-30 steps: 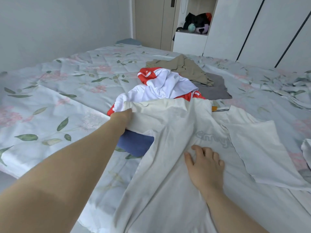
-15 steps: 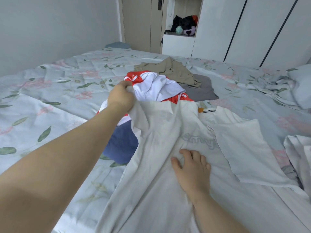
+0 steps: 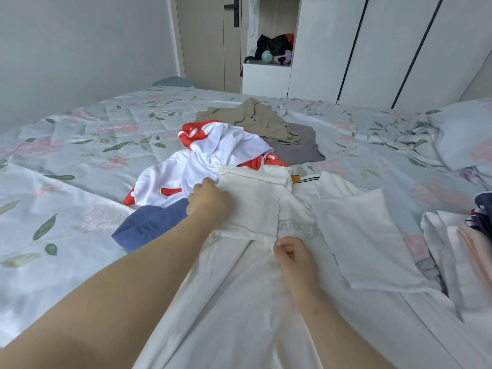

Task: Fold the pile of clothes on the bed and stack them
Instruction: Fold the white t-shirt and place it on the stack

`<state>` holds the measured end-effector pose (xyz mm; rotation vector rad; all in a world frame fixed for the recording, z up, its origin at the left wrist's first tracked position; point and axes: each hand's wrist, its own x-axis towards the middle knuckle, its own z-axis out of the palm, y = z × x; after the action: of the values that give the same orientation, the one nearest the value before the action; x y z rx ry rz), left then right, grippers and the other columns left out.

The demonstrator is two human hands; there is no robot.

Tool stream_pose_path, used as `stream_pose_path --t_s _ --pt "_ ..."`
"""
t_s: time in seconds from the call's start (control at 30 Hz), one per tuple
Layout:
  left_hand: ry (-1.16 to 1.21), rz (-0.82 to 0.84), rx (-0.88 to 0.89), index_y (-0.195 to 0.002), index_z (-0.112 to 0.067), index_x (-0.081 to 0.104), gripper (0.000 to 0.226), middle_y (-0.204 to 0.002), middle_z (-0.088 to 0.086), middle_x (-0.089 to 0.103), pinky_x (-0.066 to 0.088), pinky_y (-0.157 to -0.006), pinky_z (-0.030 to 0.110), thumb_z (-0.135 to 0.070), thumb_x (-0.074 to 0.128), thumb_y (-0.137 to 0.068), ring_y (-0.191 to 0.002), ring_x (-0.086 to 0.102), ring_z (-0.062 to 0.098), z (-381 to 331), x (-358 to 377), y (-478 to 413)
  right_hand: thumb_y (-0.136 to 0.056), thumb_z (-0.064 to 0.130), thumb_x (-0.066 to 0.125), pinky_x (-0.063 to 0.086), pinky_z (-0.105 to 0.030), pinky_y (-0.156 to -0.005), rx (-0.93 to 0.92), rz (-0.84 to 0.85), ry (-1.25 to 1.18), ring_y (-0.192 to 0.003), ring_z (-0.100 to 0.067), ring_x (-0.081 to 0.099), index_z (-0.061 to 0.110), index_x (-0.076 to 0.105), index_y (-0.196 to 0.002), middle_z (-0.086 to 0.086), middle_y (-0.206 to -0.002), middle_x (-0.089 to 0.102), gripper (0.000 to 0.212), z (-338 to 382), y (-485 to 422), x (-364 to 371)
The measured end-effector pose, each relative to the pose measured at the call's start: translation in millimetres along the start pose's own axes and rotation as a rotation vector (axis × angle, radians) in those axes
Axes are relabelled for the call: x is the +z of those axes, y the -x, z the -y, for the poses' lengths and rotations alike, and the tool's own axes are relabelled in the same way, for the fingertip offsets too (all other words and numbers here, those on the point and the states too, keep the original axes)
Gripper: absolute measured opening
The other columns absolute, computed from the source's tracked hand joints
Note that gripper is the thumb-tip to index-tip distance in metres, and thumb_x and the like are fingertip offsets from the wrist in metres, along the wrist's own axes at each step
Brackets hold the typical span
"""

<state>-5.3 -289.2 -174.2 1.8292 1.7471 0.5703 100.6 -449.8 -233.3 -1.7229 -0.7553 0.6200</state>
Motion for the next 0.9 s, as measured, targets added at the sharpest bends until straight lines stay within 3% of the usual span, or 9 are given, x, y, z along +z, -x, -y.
stream_pose_path --t_s 0.13,0.2,0.27,0.4,0.5,0.63,0.77,0.83,0.9 --pt "0.286 0.132 -0.165 -0.126 -0.007 0.047 0.042 -0.114 0.005 0.052 0.039 -0.091 0.033 -0.029 0.056 -0.092 -0.119 0.048 0.032 0.3 10.9 -6.7 -0.088 0.012 0.061 0.037 -0.01 -0.058 0.006 0.03 0.091 -0.066 -0.007 0.052 0.015 0.056 -0.085 0.011 -0.07 0.057 0.006 -1.6 -7.9 0.6" --pt "0.38 0.098 -0.134 -0.1 -0.007 0.059 0.018 -0.093 0.004 0.055 0.041 -0.084 0.031 -0.023 0.058 -0.091 -0.104 0.054 0.031 0.0 15.7 -10.6 -0.088 0.014 0.061 0.037 -0.01 -0.057 -0.015 0.032 0.124 -0.063 -0.003 0.05 0.017 0.056 -0.085 0.011 -0.07 0.056 0.007 -1.8 -11.5 0.7" --pt "0.415 0.013 -0.088 -0.081 -0.008 0.059 0.013 -0.081 0.004 0.056 0.04 -0.076 0.029 -0.018 0.057 -0.089 -0.089 0.052 0.027 0.5 12.6 -17.5 -0.088 0.017 0.06 0.036 -0.015 -0.056 -0.025 0.043 0.163 -0.066 -0.008 0.052 0.02 0.054 -0.088 0.011 -0.07 0.056 0.006 -1.4 -14.4 2.1" --pt "0.333 -0.171 -0.19 -0.113 -0.002 0.059 0.027 -0.109 0.015 0.061 0.039 -0.083 0.031 -0.011 0.048 -0.091 -0.105 0.055 0.035 28.4 -10.4 -37.2 -0.087 0.022 0.058 0.041 -0.027 -0.067 0.008 0.033 0.166 -0.069 -0.013 0.053 0.026 0.054 -0.097 0.01 -0.068 0.056 0.012 -1.8 -19.0 6.0" --pt "0.426 0.064 -0.276 -0.113 0.0 0.058 0.027 -0.115 0.02 0.062 0.049 -0.092 0.04 -0.01 0.055 -0.087 -0.102 0.059 0.037 47.5 -9.8 -44.3 -0.087 0.028 0.056 0.048 -0.033 -0.074 0.011 0.02 0.218 -0.074 -0.015 0.058 0.026 0.053 -0.103 0.01 -0.071 0.057 0.017 -0.9 -22.2 7.6" --pt "0.762 0.213 -0.318 -0.123 -0.005 0.054 0.054 -0.115 0.011 0.061 0.05 -0.085 0.037 -0.032 0.073 -0.08 -0.097 0.06 0.028 29.1 -14.9 -50.8 -0.089 0.034 0.054 0.048 -0.032 -0.075 -0.004 0.005 0.316 -0.079 -0.016 0.061 0.029 0.052 -0.103 0.012 -0.073 0.058 0.015 -1.2 -24.6 8.4" --pt "0.769 0.099 -0.189 -0.091 -0.012 0.055 0.022 -0.092 0.004 0.055 0.041 -0.062 0.026 -0.029 0.068 -0.086 -0.069 0.05 0.014 9.1 -13.7 -69.7 -0.089 0.036 0.052 0.046 -0.028 -0.072 -0.02 -0.034 0.416 -0.08 -0.015 0.061 0.028 0.055 -0.096 0.013 -0.071 0.057 0.011 -3.8 -31.2 9.0" --pt "0.745 0.084 -0.163 -0.099 -0.014 0.052 0.024 -0.099 0.003 0.052 0.041 -0.069 0.027 -0.027 0.068 -0.086 -0.077 0.051 0.016 2.4 -6.7 -78.2 -0.09 0.037 0.051 0.044 -0.028 -0.071 -0.039 -0.049 0.508 -0.081 -0.016 0.061 0.025 0.055 -0.091 0.012 -0.074 0.06 0.013 -2.2 -36.6 9.7" --pt "0.639 0.042 -0.116 -0.121 -0.018 0.047 0.043 -0.114 0.004 0.049 0.041 -0.081 0.03 -0.026 0.069 -0.085 -0.095 0.049 0.02 0.3 -4.1 -86.3 -0.092 0.036 0.048 0.041 -0.03 -0.066 -0.061 -0.083 0.561 -0.078 -0.02 0.058 0.021 0.051 -0.079 0.009 -0.069 0.057 0.02 4.6 -44.5 8.2"
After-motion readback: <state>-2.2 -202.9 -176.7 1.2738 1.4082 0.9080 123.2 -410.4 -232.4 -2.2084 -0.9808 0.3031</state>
